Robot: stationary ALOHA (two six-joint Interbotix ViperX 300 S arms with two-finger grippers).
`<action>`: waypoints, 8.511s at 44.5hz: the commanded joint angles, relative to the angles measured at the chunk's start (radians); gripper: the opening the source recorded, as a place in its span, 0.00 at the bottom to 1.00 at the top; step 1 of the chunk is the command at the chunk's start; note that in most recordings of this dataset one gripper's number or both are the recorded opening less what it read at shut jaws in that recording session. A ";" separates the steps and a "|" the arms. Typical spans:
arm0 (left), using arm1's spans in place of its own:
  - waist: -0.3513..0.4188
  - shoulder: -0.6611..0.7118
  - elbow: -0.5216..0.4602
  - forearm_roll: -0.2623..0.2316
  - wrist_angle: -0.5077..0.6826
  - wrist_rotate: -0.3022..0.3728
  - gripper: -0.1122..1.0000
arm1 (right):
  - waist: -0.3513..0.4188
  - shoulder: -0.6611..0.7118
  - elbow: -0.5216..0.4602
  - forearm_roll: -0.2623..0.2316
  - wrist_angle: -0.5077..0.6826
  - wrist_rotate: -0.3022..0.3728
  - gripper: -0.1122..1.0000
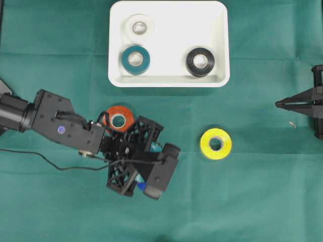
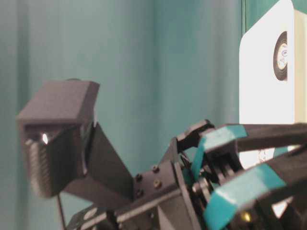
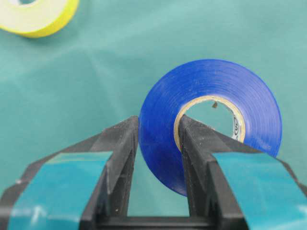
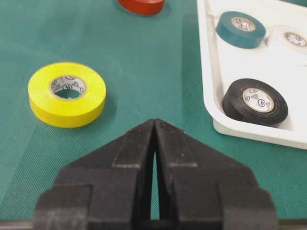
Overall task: Put the tape into the white case with the left arm.
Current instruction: 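Lift the blue roll and carry it into the white tray, then open the left gripper to release the blue roll in the tray, then retract the left gripper back to the left edge, then reach the left gripper over the orange roll toward the yellow roll, then lower the left gripper into the yellow roll's core and close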
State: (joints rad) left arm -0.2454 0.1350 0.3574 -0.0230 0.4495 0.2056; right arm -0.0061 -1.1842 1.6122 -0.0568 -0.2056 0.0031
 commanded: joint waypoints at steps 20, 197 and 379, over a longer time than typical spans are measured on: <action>0.198 -0.048 0.006 0.003 -0.011 0.048 0.32 | -0.002 0.006 -0.006 -0.002 -0.011 -0.002 0.02; 0.146 -0.664 0.716 -0.006 -0.555 -0.005 0.63 | -0.002 0.006 -0.006 -0.002 -0.011 -0.002 0.02; 0.094 0.387 -0.423 0.002 -0.072 0.110 0.93 | -0.002 0.005 -0.006 -0.003 -0.011 -0.002 0.02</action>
State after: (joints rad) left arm -0.1580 0.5384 -0.0383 -0.0230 0.3804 0.3160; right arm -0.0061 -1.1842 1.6122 -0.0568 -0.2056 0.0031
